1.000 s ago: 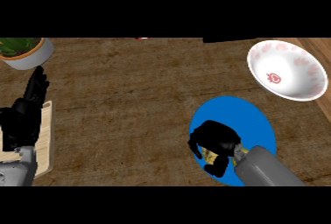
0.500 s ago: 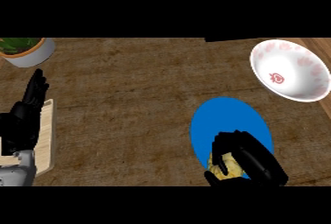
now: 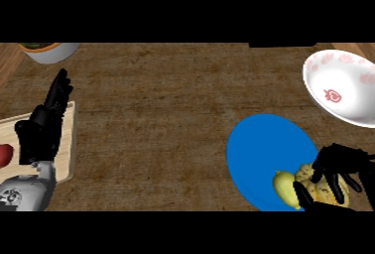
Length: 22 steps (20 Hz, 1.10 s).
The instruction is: Pick the squash from the plate and place it in the bowl
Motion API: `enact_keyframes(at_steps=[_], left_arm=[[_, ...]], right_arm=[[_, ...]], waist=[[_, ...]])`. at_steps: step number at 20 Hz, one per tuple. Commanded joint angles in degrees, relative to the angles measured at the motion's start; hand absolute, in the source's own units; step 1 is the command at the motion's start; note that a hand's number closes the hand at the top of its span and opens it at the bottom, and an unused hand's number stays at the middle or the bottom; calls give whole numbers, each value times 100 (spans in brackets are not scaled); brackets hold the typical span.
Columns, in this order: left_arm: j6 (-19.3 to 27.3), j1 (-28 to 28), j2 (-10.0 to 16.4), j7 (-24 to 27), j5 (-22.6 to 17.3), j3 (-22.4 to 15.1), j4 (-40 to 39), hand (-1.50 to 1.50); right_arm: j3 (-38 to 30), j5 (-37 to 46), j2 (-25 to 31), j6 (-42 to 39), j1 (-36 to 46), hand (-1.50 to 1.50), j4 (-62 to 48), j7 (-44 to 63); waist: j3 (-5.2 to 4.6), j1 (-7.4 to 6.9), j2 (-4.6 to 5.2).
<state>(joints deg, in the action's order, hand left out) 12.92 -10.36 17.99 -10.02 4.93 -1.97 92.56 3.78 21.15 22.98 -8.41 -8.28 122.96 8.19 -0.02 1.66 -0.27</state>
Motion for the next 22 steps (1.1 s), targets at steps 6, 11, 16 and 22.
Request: enact_keyframes(at_steps=[6,11,16,22], left_arm=[[-240,-185,-111,-45,5,-29,8,0],[-264,-422,-100,103,23,185,-418,0],[-314,-293,-162,28,63,93,-218,0],[-336,-501,-234,139,82,71,-412,0]], right_arm=[[-1717,-1038,242,-26,1736,150,-1928,-76],[-2187,-1022,341,179,2201,150,-3875,-1492],[-2182,0,830,905,3288,150,-5413,-2128],[-2246,935,1159,2084,3719,150,-7348,-3281]], waist=[[3,-235,43],[7,-230,62],[8,-336,81],[20,-454,158]])
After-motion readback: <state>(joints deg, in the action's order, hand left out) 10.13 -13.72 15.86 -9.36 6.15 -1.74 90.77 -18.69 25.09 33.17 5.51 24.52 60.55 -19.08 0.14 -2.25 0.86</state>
